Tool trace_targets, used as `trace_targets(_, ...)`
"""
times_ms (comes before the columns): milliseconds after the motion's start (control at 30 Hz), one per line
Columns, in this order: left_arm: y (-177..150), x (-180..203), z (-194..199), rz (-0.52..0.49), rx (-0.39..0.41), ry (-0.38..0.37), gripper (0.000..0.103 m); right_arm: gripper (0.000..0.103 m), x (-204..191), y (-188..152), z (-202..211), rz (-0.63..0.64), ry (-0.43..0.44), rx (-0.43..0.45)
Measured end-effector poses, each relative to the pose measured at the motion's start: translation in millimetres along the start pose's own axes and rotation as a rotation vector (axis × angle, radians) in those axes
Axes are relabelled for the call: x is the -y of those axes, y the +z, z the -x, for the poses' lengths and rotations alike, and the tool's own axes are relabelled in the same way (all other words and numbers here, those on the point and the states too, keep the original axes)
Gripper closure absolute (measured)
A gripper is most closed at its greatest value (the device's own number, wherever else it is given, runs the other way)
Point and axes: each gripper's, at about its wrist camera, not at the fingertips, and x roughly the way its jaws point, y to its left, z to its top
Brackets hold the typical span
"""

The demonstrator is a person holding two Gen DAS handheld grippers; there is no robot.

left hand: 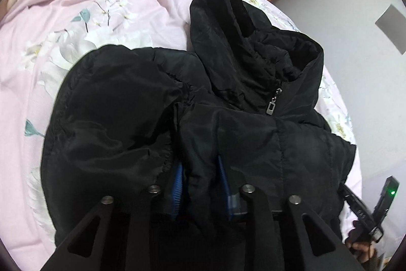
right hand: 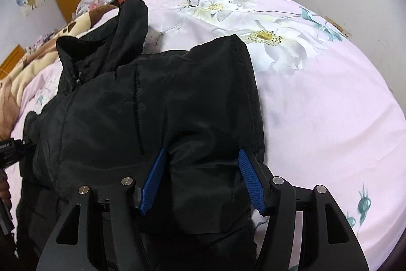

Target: Fold large clothes

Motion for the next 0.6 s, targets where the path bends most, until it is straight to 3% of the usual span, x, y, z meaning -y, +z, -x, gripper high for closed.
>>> trace_targets(67, 2.7, -0.1, 9.2, 0.012, 0.012, -0.002, 0.065, 0.044, -2.4, 4.7, 10.7, -0.011, -0.035, 0.009)
trace_targets(100, 4.3, 0.1, 17.5, 0.014, 0.031, -0.003, 0.063, 0.044, -5.4, 6.6, 25.5, -0.009, -0.049, 0.071)
trace_targets(200, 9.3, 10.9, 49.1, -0.047, 0.131, 0.068, 0.059, 0.042, -22.3, 11.9, 52.7, 0.031, 0.018, 0.183)
trace_targets(333, 9.6, 40.8, 79.4, -0.124, 0.237, 0.039, 0.049, 0.042, -54.1, 19.6, 51.2, 0.119, 0.095, 0.165)
trace_targets(433, 10.7, 57.5, 62.2, -0.171, 0.185, 0.010, 0.044, 0.042, -74.6, 18.7, 28.4, 0.177, 0.113, 0.106)
trace_targets(500, 8.3, 58.5, 33.5, -0.183, 0.093, 0.030, 0.044, 0.042, -79.2, 14.5, 7.8, 0.188, 0.093, 0.047)
trace_targets(600, 1.6, 45.7, 3.1, -0.173, 0.032, 0.077, 0.044, 0.042, -73.9, 10.1, -6.3, 0.194, 0.053, 0.038)
